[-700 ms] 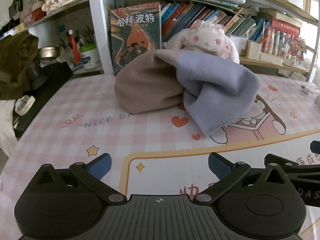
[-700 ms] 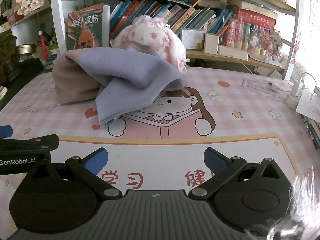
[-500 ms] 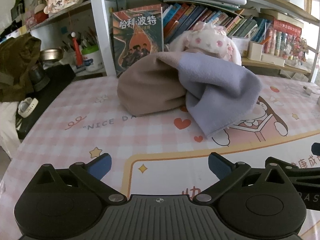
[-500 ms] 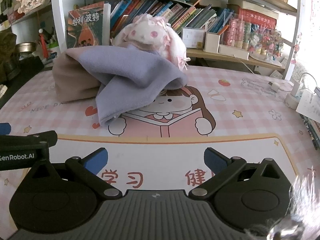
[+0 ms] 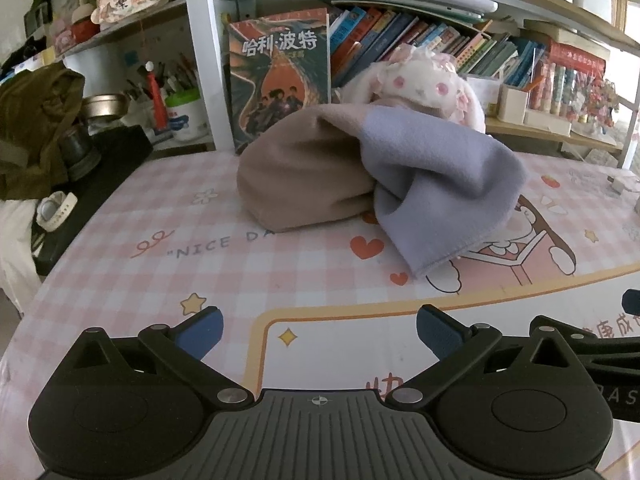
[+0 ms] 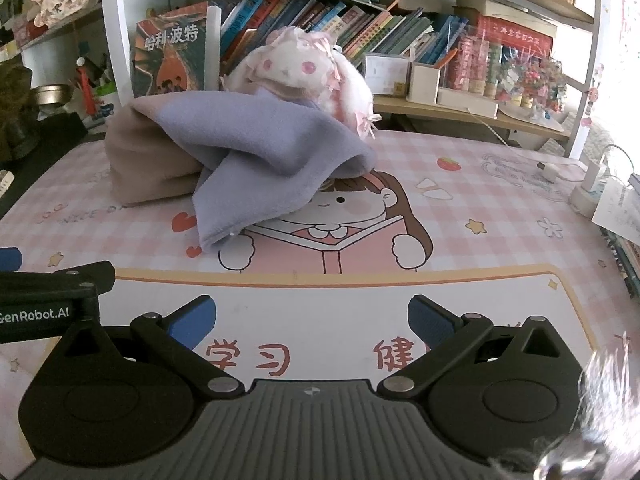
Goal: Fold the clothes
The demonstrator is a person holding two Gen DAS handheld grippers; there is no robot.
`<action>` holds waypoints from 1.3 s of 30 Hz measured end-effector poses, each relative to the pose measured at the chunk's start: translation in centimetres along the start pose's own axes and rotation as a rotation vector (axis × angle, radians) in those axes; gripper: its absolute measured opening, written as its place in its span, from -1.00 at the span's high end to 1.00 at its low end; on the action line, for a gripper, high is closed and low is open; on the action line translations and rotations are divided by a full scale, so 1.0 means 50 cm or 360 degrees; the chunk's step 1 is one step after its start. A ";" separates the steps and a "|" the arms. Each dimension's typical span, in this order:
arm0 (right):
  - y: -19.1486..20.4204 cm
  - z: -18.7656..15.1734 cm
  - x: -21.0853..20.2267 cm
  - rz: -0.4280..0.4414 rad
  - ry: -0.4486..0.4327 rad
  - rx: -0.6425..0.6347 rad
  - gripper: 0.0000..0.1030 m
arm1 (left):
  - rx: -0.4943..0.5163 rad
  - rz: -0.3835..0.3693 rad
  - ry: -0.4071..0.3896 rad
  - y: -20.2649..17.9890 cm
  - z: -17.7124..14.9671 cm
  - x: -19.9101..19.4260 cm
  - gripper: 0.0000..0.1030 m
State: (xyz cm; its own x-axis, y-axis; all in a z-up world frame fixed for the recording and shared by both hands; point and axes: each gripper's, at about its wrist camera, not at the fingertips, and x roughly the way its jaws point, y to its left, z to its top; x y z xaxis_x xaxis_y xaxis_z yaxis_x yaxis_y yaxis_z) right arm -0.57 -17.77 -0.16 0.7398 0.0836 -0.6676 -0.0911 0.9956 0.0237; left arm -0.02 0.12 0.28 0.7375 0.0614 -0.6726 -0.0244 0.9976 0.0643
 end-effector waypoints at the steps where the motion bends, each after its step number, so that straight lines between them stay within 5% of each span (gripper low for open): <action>1: 0.001 0.000 -0.001 -0.0002 -0.0003 -0.0001 -1.00 | -0.0002 -0.0001 0.0000 0.001 0.000 0.000 -1.00; 39: -0.003 0.000 0.004 0.0016 0.0024 0.0060 -1.00 | -0.0019 0.0001 0.0026 0.001 0.002 0.005 -1.00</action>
State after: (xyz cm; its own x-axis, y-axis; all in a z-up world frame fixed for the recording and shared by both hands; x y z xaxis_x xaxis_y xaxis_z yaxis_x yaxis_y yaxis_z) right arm -0.41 -17.89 -0.32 0.7288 0.0935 -0.6783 -0.0732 0.9956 0.0585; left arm 0.23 0.16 0.21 0.7262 0.0625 -0.6846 -0.0329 0.9979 0.0562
